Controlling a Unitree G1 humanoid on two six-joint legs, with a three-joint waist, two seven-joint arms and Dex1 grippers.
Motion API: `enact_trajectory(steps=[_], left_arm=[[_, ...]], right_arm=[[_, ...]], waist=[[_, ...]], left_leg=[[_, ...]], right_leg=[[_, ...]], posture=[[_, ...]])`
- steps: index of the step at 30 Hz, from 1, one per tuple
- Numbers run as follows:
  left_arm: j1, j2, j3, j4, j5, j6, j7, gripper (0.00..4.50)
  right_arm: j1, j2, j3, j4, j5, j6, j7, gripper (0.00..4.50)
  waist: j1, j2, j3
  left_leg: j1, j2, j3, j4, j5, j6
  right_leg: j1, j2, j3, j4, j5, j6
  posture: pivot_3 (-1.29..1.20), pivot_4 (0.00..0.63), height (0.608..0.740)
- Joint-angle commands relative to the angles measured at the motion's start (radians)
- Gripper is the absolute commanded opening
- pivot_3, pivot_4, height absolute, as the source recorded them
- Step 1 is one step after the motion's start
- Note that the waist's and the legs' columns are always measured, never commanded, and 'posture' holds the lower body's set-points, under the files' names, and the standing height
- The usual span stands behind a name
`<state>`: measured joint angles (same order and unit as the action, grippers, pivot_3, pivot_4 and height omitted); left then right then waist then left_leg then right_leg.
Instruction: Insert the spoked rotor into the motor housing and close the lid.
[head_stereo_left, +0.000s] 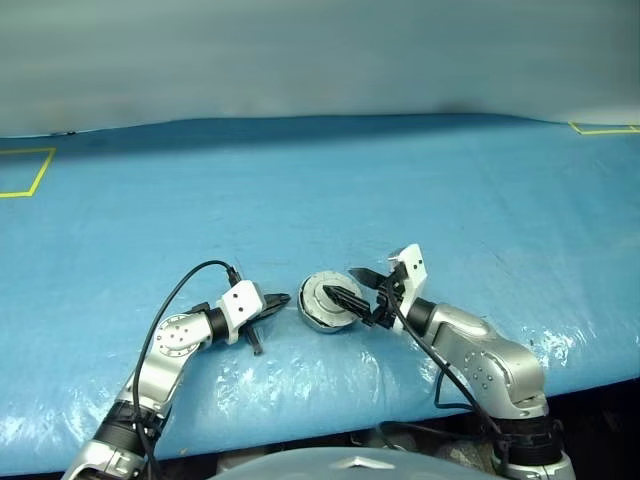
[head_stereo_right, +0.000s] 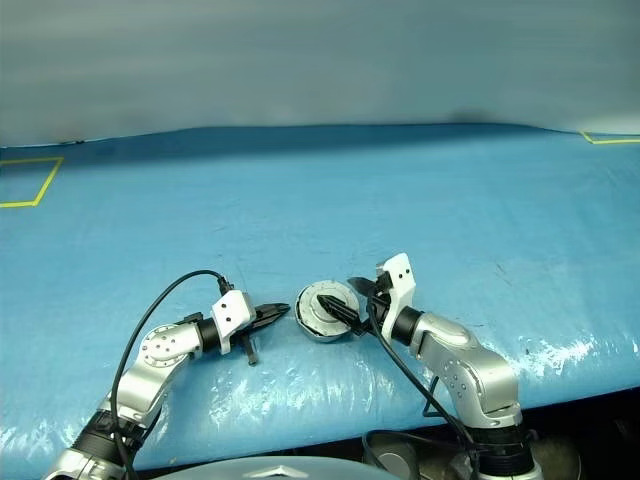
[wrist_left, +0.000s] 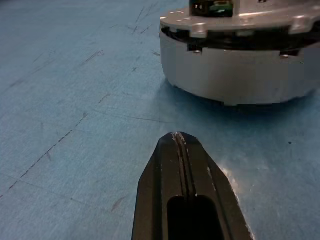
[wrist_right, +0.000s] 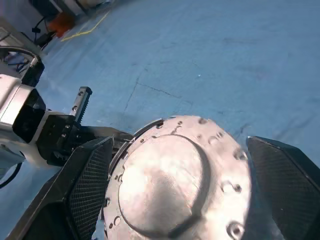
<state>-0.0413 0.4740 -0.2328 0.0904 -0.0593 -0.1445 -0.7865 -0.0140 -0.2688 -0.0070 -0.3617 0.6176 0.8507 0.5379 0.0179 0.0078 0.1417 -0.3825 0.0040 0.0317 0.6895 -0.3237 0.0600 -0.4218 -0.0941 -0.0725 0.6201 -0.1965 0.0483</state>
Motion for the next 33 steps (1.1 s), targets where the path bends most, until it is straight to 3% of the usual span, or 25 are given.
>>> enact_trajectory(steps=[1, 10, 15, 20, 24, 33], left_arm=[[0.019, 0.003, -0.02, -0.002, 0.022, 0.011, -0.007, 0.0], [0.036, -0.009, 0.061, -0.039, -0.07, 0.042, 0.002, 0.0], [0.036, 0.028, 0.055, -0.036, -0.03, 0.042, 0.003, 0.0], [0.065, 0.005, 0.072, -0.098, -0.122, 0.064, -0.028, 0.0], [0.09, -0.002, 0.097, -0.16, -0.222, 0.082, -0.08, 0.0], [0.152, 0.079, 0.127, -0.344, -0.287, 0.186, -0.111, 0.0]], right_arm=[[0.009, 0.001, -0.018, -0.007, 0.02, 0.012, -0.024, 4.46], [0.022, -0.001, -0.035, -0.014, -0.003, -0.047, -0.062, 4.46], [0.005, -0.027, -0.004, -0.077, -0.072, -0.165, -0.049, 4.46], [-0.03, -0.127, 0.106, -0.171, -0.197, -0.279, 0.009, 4.46], [-0.069, -0.219, 0.281, -0.155, -0.329, -0.325, 0.072, 4.46], [-0.115, -0.209, 0.347, -0.017, -0.42, -0.378, 0.092, 4.46]], waist=[[-0.001, 0.0, 0.0], [-0.006, -0.001, 0.001], [-0.009, -0.001, 0.002], [-0.021, -0.002, 0.003], [-0.027, -0.007, 0.007], [-0.027, -0.008, 0.008]], left_leg=[[0.0, 0.0, 0.0, 0.0, 0.0, 0.0], [0.0, 0.0, 0.0, 0.0, 0.0, 0.0], [0.0, 0.0, 0.0, 0.0, 0.001, -0.002], [0.0, 0.0, 0.001, 0.0, 0.003, -0.004], [0.0, 0.001, 0.0, 0.001, 0.005, -0.008], [0.0, 0.001, 0.0, 0.002, 0.005, -0.009]], right_leg=[[0.0, 0.0, 0.0, 0.0, 0.0, 0.0], [0.0, 0.001, 0.001, 0.0, 0.002, 0.003], [-0.001, 0.002, 0.001, 0.003, 0.002, 0.003], [-0.002, 0.003, 0.003, 0.004, 0.001, 0.004], [-0.002, 0.003, 0.004, 0.005, 0.001, 0.004], [-0.001, 0.003, 0.004, 0.005, 0.001, 0.003]], posture=[[0.0, 0.15, 0.74], [0.0, 0.15, 0.74], [0.0, 0.15, 0.74], [0.0, 0.15, 0.74], [0.0, 0.15, 0.74], [0.0, 0.15, 0.74]])
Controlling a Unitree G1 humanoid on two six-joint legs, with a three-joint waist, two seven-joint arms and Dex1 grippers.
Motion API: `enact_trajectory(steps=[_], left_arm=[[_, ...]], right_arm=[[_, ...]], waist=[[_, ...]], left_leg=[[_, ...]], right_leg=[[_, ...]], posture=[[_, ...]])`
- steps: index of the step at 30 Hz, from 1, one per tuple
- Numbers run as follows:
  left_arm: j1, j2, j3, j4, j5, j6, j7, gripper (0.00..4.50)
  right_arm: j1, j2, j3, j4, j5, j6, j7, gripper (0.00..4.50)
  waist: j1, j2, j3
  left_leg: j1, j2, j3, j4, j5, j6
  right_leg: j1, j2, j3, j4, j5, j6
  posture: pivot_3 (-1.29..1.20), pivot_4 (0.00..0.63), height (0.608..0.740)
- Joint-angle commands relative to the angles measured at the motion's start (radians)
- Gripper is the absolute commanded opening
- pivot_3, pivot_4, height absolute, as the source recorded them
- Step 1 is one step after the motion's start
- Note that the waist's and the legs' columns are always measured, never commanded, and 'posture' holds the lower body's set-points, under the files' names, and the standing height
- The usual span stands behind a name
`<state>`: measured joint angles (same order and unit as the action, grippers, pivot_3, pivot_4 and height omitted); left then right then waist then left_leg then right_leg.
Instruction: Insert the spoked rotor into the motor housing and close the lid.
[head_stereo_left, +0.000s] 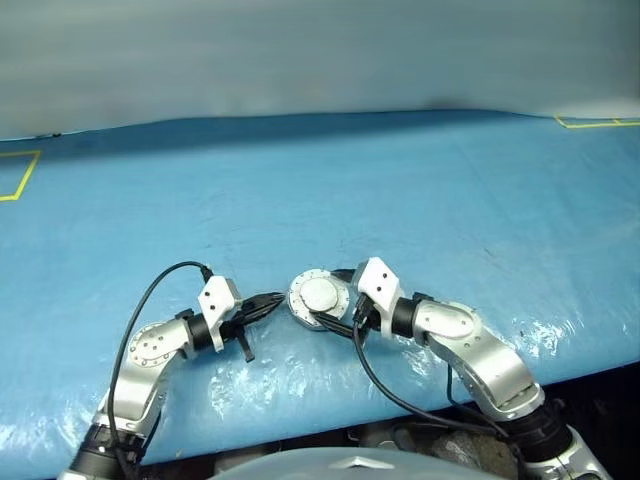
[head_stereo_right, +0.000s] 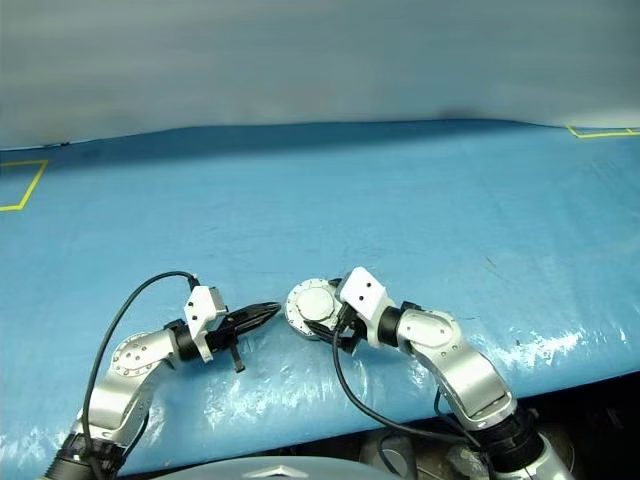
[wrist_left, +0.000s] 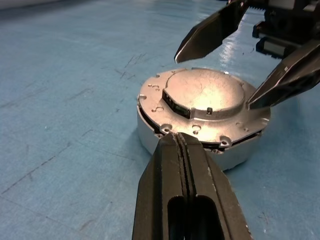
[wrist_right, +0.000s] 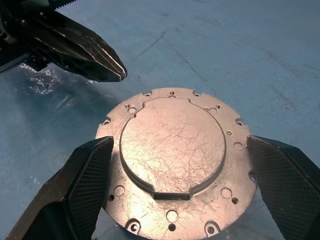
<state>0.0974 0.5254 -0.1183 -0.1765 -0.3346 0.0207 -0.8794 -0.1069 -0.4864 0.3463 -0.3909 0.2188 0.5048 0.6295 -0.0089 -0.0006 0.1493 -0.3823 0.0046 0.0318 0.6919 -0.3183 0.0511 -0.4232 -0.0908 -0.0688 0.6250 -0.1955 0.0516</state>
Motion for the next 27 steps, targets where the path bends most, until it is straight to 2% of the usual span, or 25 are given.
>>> enact_trajectory(steps=[1, 8, 13, 27], left_arm=[[0.018, 0.038, 0.009, -0.09, -0.004, 0.023, -0.021, 0.0], [0.023, 0.042, -0.009, -0.129, 0.05, 0.042, 0.02, 0.0], [0.021, 0.037, -0.009, -0.133, 0.054, 0.052, 0.036, 0.0], [0.009, 0.017, -0.02, -0.137, 0.07, 0.062, 0.055, 0.0]], right_arm=[[-0.024, 0.018, -0.013, 0.021, -0.013, -0.029, 0.003, 4.46], [-0.037, 0.048, 0.007, 0.061, -0.039, -0.035, 0.004, 4.46], [-0.036, 0.058, 0.018, 0.068, -0.053, -0.037, 0.011, 3.03], [-0.045, 0.083, 0.039, 0.072, -0.076, 0.022, 0.0, 3.03]], waist=[[0.0, 0.0, 0.0], [0.0, 0.0, 0.0], [0.0, 0.0, 0.0], [-0.002, 0.0, 0.0]], left_leg=[[0.0, 0.0, 0.0, 0.0, 0.0, 0.0], [0.001, 0.0, 0.0, 0.001, 0.001, -0.001], [0.002, 0.0, 0.0, 0.001, 0.001, -0.001], [0.006, 0.002, -0.001, 0.001, 0.001, -0.002]], right_leg=[[0.0, 0.0, 0.0, 0.0, 0.0, 0.0], [0.001, 0.001, 0.001, 0.0, 0.0, 0.0], [0.002, 0.002, 0.002, 0.001, 0.0, 0.0], [0.006, 0.004, 0.002, 0.001, -0.001, -0.003]], posture=[[0.0, 0.15, 0.74], [0.0, 0.15, 0.74], [0.0, 0.15, 0.74], [0.0, 0.15, 0.74]])
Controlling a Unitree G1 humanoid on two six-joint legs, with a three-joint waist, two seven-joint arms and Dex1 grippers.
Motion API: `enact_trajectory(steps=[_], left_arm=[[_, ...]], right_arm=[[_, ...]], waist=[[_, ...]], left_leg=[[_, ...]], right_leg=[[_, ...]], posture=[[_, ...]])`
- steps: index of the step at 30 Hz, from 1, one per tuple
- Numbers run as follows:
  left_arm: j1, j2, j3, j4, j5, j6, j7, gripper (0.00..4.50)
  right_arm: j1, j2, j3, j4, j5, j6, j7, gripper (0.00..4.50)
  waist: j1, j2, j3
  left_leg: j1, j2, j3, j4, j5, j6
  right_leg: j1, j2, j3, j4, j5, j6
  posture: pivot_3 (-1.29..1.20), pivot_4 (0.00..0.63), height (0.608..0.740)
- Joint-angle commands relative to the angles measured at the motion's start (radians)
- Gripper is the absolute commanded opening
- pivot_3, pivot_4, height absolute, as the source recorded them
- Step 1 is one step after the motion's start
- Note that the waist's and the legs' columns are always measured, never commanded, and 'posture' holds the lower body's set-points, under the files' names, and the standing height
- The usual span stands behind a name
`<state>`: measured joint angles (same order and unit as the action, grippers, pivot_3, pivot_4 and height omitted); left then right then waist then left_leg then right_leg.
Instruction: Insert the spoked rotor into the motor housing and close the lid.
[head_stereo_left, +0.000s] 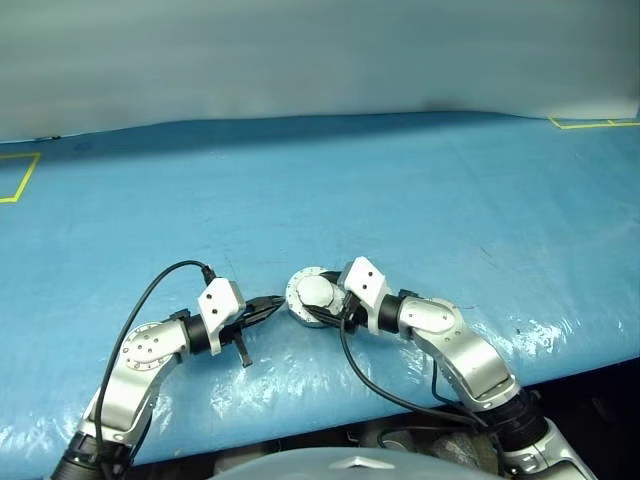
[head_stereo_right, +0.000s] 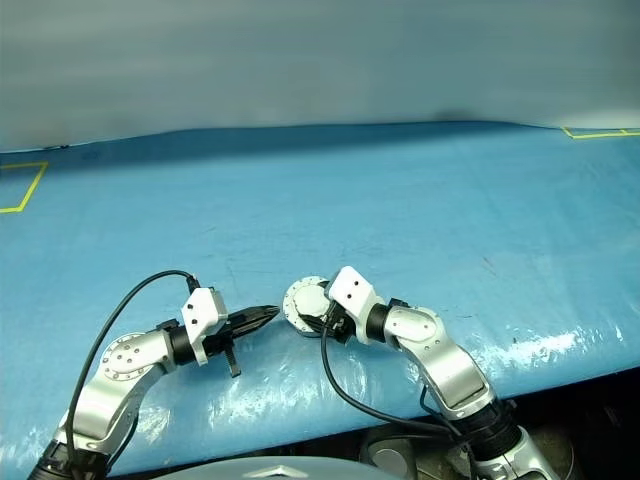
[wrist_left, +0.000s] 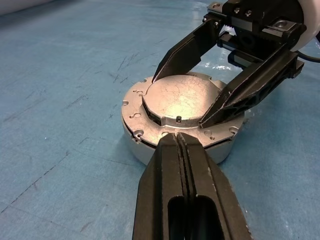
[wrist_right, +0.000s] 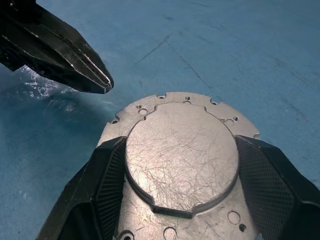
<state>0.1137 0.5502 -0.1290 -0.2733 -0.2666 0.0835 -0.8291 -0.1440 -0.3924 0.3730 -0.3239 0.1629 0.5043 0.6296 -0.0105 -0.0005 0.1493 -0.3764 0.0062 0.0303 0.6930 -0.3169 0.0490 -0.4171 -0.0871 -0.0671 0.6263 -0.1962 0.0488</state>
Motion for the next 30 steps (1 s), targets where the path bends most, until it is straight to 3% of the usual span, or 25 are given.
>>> enact_trajectory(steps=[1, 10, 15, 24, 30], left_arm=[[-0.008, -0.008, -0.011, -0.039, 0.006, -0.003, 0.004, 0.0], [-0.014, -0.025, -0.021, -0.014, 0.05, -0.017, 0.025, 0.0], [-0.05, -0.023, -0.079, 0.068, 0.193, -0.029, 0.085, 0.0], [-0.077, -0.113, -0.07, 0.128, 0.117, -0.089, 0.057, 0.0], [-0.078, -0.057, -0.01, 0.183, 0.13, -0.097, 0.057, 0.0]], right_arm=[[-0.006, -0.014, 0.021, 0.013, -0.031, 0.024, -0.002, 3.03], [0.024, -0.044, 0.034, 0.067, -0.089, 0.008, -0.008, 3.03], [0.021, -0.038, 0.02, 0.057, -0.076, 0.01, -0.004, 3.03], [0.027, -0.031, 0.02, 0.044, -0.081, 0.015, -0.011, 3.03], [0.047, -0.044, 0.0, 0.03, -0.08, 0.02, -0.02, 3.03]], waist=[[0.0, 0.0, 0.0], [0.0, 0.0, -0.001], [0.005, 0.0, -0.002], [0.013, 0.0, -0.002], [0.015, 0.0, -0.002]], left_leg=[[0.0, 0.0, 0.0, 0.0, 0.0, 0.0], [0.003, 0.0, -0.001, 0.0, -0.002, 0.003], [0.005, -0.001, -0.001, 0.0, -0.002, 0.003], [0.005, -0.001, -0.001, 0.001, -0.002, 0.004], [0.005, -0.001, -0.001, 0.002, -0.002, 0.004]], right_leg=[[0.0, 0.0, 0.0, 0.0, 0.0, 0.0], [0.003, 0.0, 0.0, 0.0, 0.0, -0.001], [0.005, 0.0, 0.001, 0.0, -0.001, -0.001], [0.005, 0.0, 0.001, 0.0, -0.001, -0.001], [0.005, 0.0, 0.001, 0.0, -0.001, -0.002]], posture=[[0.0, 0.15, 0.74], [0.0, 0.15, 0.74], [0.0, 0.15, 0.74], [0.0, 0.15, 0.74], [0.0, 0.15, 0.74]])
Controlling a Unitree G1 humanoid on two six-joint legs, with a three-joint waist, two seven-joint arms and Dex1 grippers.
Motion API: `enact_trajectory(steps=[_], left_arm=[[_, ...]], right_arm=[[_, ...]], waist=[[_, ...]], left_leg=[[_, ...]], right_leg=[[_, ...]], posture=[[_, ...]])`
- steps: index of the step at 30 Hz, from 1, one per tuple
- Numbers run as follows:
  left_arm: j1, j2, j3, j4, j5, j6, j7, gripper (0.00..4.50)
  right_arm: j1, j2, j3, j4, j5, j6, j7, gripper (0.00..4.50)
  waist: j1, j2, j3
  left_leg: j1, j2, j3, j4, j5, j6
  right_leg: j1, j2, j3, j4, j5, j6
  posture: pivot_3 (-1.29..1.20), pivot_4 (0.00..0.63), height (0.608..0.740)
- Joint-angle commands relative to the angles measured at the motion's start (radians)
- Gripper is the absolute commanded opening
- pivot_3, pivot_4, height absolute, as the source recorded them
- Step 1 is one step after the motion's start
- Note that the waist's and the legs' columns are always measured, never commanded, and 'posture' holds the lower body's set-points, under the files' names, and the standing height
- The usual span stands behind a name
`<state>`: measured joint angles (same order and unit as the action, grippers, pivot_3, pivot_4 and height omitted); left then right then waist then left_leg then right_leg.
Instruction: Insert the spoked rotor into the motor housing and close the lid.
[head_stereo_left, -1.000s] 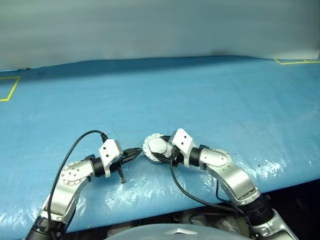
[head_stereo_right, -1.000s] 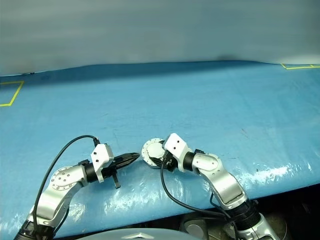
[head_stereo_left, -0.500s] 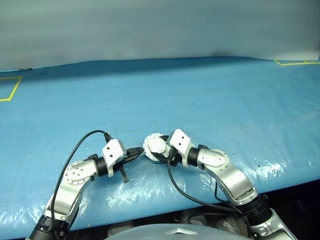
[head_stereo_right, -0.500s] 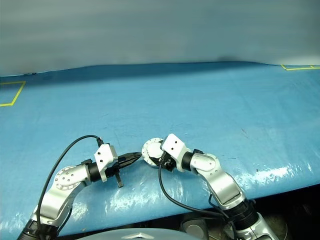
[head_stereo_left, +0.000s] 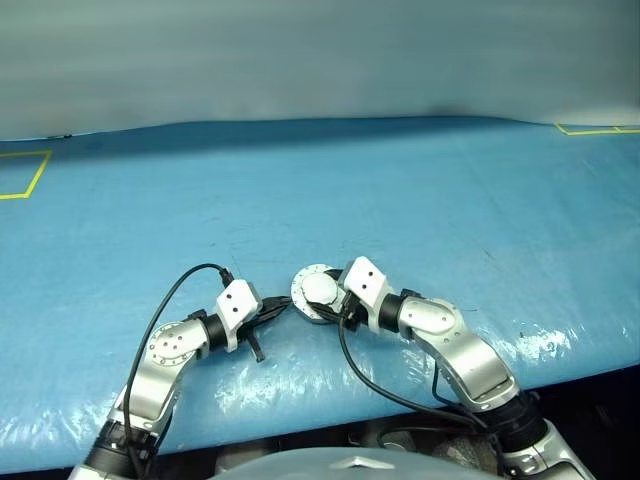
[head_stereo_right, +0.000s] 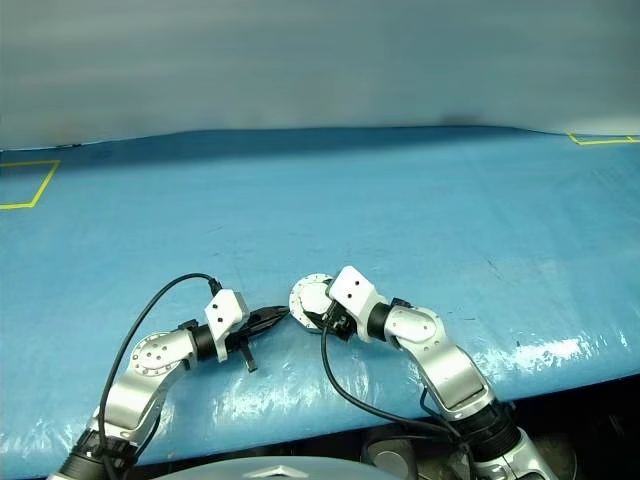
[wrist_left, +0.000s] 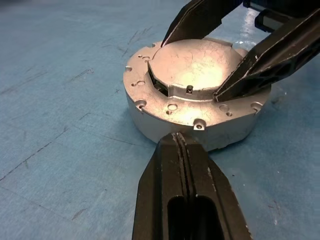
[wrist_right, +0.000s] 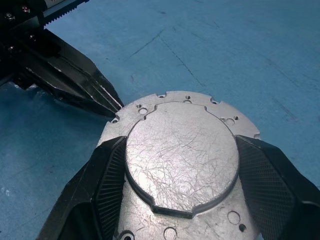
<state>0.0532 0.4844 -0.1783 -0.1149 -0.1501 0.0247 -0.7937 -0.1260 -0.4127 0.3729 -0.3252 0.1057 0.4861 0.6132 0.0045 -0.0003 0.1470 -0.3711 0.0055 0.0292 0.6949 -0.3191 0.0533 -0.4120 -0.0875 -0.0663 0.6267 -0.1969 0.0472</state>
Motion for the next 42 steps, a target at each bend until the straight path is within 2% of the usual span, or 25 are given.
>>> enact_trajectory(steps=[1, 10, 18, 29, 33, 36, 42], left_arm=[[-0.023, 0.007, 0.049, 0.036, 0.005, -0.038, 0.023, 0.0], [-0.056, -0.077, 0.071, -0.037, -0.179, 0.034, -0.034, 0.0], [-0.08, -0.053, -0.029, 0.048, -0.038, -0.004, -0.049, 0.0], [-0.093, -0.055, -0.065, 0.111, 0.013, -0.049, -0.054, 0.0], [-0.102, -0.065, -0.068, 0.127, 0.016, -0.066, -0.046, 0.0], [-0.105, -0.068, -0.07, 0.129, 0.013, -0.068, -0.049, 0.0], [-0.105, -0.065, -0.073, 0.141, 0.022, -0.08, -0.049, 0.0]], right_arm=[[0.029, -0.025, 0.002, 0.031, -0.023, 0.039, -0.004, 3.03], [0.021, -0.022, 0.015, 0.039, -0.031, 0.033, -0.006, 3.03], [0.023, -0.023, 0.018, 0.038, -0.029, 0.036, -0.009, 3.03], [0.029, -0.025, 0.012, 0.026, -0.034, 0.036, -0.02, 3.03], [0.028, 0.014, -0.024, 0.015, 0.012, 0.051, -0.033, 4.39], [0.041, 0.052, -0.082, -0.032, 0.119, 0.049, 0.01, 4.45], [0.017, 0.135, -0.261, -0.072, 0.243, 0.042, -0.051, 4.45]], waist=[[0.001, 0.0, 0.0], [0.0, 0.0, 0.0], [-0.001, 0.0, 0.0], [0.008, 0.0, -0.002], [0.011, 0.0, -0.002], [0.012, -0.001, -0.002], [0.014, 0.0, -0.001]], left_leg=[[0.0, 0.0, 0.0, 0.0, 0.0, 0.0], [0.0, 0.0, 0.0, 0.001, 0.001, -0.001], [0.0, -0.001, 0.001, 0.001, 0.0, 0.001], [0.003, 0.0, 0.0, 0.001, -0.001, 0.001], [0.004, 0.0, 0.0, 0.001, -0.001, 0.001], [0.004, 0.0, 0.0, 0.001, -0.001, 0.001], [0.0, -0.001, 0.0, 0.001, 0.0, 0.001]], right_leg=[[0.0, 0.0, 0.0, 0.0, 0.0, 0.0], [0.001, -0.001, 0.0, 0.0, 0.001, 0.001], [0.001, 0.0, 0.0, 0.0, 0.0, 0.0], [0.001, 0.0, 0.0, 0.0, 0.0, 0.0], [0.001, 0.0, 0.0, -0.001, 0.0, 0.0], [0.001, -0.001, 0.0, 0.0, 0.0, 0.0], [0.001, -0.001, 0.0, 0.0, 0.001, 0.0]], posture=[[0.0, 0.15, 0.74], [0.0, 0.15, 0.74], [0.0, 0.15, 0.74], [0.0, 0.15, 0.74], [0.0, 0.15, 0.74], [0.0, 0.15, 0.74], [0.0, 0.15, 0.74]])
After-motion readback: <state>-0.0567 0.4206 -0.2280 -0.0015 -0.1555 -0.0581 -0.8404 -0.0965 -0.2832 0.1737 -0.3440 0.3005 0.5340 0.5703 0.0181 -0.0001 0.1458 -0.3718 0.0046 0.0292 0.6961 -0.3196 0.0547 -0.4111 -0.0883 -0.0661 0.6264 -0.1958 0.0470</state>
